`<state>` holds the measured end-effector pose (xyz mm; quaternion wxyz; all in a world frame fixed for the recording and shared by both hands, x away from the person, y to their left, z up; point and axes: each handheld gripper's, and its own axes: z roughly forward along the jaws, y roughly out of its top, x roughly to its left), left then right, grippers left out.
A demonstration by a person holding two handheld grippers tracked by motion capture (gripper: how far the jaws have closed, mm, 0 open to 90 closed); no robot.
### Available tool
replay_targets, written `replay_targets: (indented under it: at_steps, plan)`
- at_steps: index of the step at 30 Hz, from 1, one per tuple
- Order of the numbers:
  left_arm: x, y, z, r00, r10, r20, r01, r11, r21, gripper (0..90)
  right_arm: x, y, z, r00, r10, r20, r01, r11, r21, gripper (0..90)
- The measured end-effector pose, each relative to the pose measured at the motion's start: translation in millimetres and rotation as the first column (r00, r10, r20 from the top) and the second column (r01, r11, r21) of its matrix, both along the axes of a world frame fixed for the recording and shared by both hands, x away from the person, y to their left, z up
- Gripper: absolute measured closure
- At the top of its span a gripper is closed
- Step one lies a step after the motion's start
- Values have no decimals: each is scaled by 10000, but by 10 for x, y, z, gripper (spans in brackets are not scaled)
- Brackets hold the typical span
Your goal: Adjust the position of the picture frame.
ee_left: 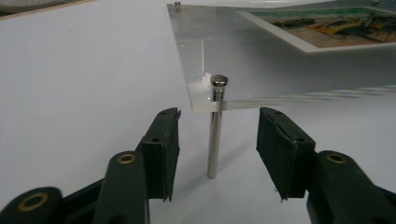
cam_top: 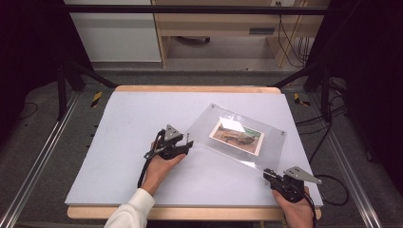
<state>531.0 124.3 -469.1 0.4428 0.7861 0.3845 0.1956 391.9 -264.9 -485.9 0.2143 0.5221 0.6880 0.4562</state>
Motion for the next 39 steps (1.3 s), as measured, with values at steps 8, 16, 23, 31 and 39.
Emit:
replay_targets:
  at_steps: [8, 16, 23, 31, 39]
  plan:
    - [99, -24, -53, 10000, 19, -2, -19, 9983, -584, 659, 2, -2, 4, 10000, -9, -20, 9, 10000, 28, 849]
    - [120, -55, -73, 9998, -132, 145, 139, 9987, -483, 829, 5, -4, 12, 10000, -23, -72, 24, 10000, 94, 849]
    - [120, -54, -32, 9999, -57, 95, 64, 9972, -747, 841, 12, -14, 46, 9999, -55, 138, 52, 9996, 267, 836]
    - [110, -65, 57, 9995, -154, 283, 173, 9977, -653, 847, 20, -35, 103, 9988, -164, 457, 143, 9988, 462, 846]
    - [-1, -11, 210, 9984, -240, 506, 274, 9973, -682, 848, 7, -82, 214, 9962, -28, 869, -38, 9971, 761, 840]
